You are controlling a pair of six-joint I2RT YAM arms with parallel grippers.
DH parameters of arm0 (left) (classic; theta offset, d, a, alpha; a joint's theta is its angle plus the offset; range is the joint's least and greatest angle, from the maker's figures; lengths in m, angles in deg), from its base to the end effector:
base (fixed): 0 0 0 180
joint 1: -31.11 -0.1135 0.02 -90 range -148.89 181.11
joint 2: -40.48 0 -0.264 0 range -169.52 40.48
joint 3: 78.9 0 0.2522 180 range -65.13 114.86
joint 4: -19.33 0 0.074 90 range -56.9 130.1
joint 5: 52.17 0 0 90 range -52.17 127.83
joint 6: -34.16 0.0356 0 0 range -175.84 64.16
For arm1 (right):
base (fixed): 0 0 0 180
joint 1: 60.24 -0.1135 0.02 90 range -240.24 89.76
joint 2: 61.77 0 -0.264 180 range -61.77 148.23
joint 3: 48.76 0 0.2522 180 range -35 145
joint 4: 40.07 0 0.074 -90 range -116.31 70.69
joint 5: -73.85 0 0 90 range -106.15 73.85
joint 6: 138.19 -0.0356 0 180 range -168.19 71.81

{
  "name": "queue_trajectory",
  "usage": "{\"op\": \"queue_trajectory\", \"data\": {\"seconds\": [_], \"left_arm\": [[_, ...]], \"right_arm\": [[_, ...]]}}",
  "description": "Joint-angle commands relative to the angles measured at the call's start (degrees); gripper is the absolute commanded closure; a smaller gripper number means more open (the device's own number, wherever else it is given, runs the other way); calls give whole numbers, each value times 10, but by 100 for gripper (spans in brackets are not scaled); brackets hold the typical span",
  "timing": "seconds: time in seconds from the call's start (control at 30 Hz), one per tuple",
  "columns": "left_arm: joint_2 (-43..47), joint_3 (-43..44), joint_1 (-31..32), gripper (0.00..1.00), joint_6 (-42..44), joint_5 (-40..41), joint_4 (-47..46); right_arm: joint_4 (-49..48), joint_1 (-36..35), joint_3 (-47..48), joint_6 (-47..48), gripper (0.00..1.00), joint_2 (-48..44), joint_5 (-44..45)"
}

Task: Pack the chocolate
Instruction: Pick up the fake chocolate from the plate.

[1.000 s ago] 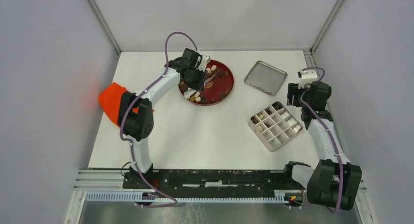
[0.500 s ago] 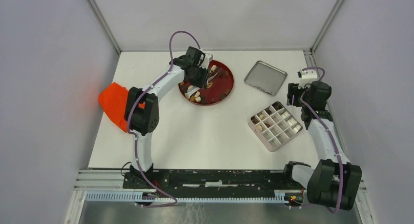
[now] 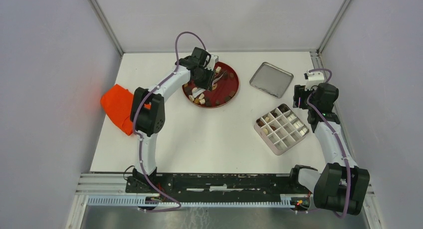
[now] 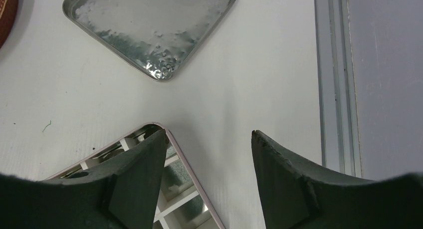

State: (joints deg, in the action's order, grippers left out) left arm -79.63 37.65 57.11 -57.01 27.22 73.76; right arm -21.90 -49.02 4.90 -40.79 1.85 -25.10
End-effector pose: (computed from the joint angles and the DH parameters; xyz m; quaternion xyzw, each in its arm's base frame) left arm 0.4123 -0.2084 0.2338 0.2307 0.9293 -0.1509 0.2460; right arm 0.2437 -0.0427 0.2549 -0.0116 0.8560 -0.0169 0.5166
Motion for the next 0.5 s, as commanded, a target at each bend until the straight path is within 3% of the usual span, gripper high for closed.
{"op": "queue_trajectory", "data": {"seconds": [0.0,0.47], "left_arm": [[-13,34,0,62,3,-5,-1],[-32,58,0,60,4,-9,13]], "right_arm": [[-6,-4,11,6,31,1,2],[-5,-5,11,6,31,-1,2]]}}
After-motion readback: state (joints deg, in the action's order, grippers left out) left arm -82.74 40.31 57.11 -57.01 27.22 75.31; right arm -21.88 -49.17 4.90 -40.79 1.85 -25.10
